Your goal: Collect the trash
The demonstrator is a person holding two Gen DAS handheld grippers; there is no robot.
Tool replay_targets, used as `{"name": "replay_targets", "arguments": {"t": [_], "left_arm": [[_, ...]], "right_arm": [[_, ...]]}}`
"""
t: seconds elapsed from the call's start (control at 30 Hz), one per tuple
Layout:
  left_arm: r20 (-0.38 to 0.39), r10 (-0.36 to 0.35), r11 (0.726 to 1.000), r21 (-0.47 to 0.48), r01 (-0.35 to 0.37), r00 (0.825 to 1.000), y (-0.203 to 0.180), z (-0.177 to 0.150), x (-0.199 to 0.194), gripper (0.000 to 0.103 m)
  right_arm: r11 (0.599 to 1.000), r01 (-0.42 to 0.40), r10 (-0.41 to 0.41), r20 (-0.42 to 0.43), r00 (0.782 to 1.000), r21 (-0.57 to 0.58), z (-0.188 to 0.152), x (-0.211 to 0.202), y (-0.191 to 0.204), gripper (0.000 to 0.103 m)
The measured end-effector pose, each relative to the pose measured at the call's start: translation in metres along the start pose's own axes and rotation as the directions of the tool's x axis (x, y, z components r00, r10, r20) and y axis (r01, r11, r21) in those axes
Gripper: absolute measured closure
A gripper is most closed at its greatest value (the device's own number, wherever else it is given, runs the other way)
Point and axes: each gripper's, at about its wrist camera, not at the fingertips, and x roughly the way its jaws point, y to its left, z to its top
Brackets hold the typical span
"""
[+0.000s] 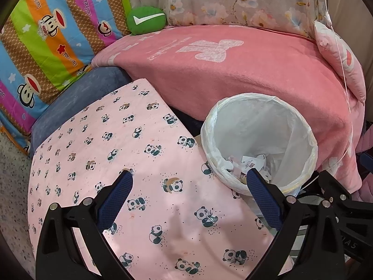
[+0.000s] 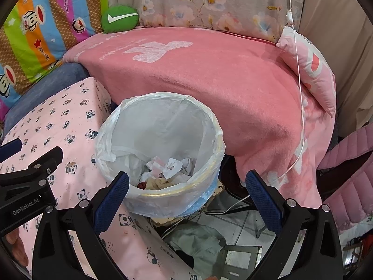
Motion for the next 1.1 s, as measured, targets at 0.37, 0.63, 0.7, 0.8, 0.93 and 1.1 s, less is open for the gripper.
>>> {"name": "replay_targets", "arguments": {"t": [0.37,0.63,0.7,0.8,0.93,1.1], "left_arm": [[0.005,0.007,1.0,-0.005,-0.007,1.0,-0.0014,-0.0015,-0.0002,0.009],[0.01,0.01,1.0,-0.003,-0.01,1.0,-0.0002,-0.0014,-0.0004,0.009],[0.01,0.01,1.0,-0.004,-0.01,1.0,0.0001,-0.0017,-0.0006,0.009],[0.012,0.012,1.0,-0.004,-0.012,1.0,0.0011,-0.0017,-0.0009,0.009],[0.015,0.015,1.0,-0.002,-0.015,1.0,0.0013,-0.0024,-0.0017,0.009],[0.021,0.017,1.0,0.0,-0.017,1.0,0.0016,-0.0026,-0.0026,0.009]], "right_arm": [[1.0,0.0,0.0,-0.006,1.0,0.001,-0.0021,0.0025,-0.0005,0.004],[1.0,0.001,-0.001,-0.011,1.0,0.001,-0.0048,0.0045,-0.0005,0.004],[1.0,0.001,-0.001,-0.012,1.0,0.001,-0.0056,0.0049,-0.0005,0.004],[1.0,0.0,0.0,-0.011,1.0,0.002,-0.0063,0.0045,-0.0005,0.004],[1.0,0.0,0.0,-0.011,1.0,0.001,-0.0062,0.0051,-0.0009,0.004],[1.0,0.0,0.0,-0.011,1.0,0.0,-0.0061,0.005,-0.0008,0.004]]}}
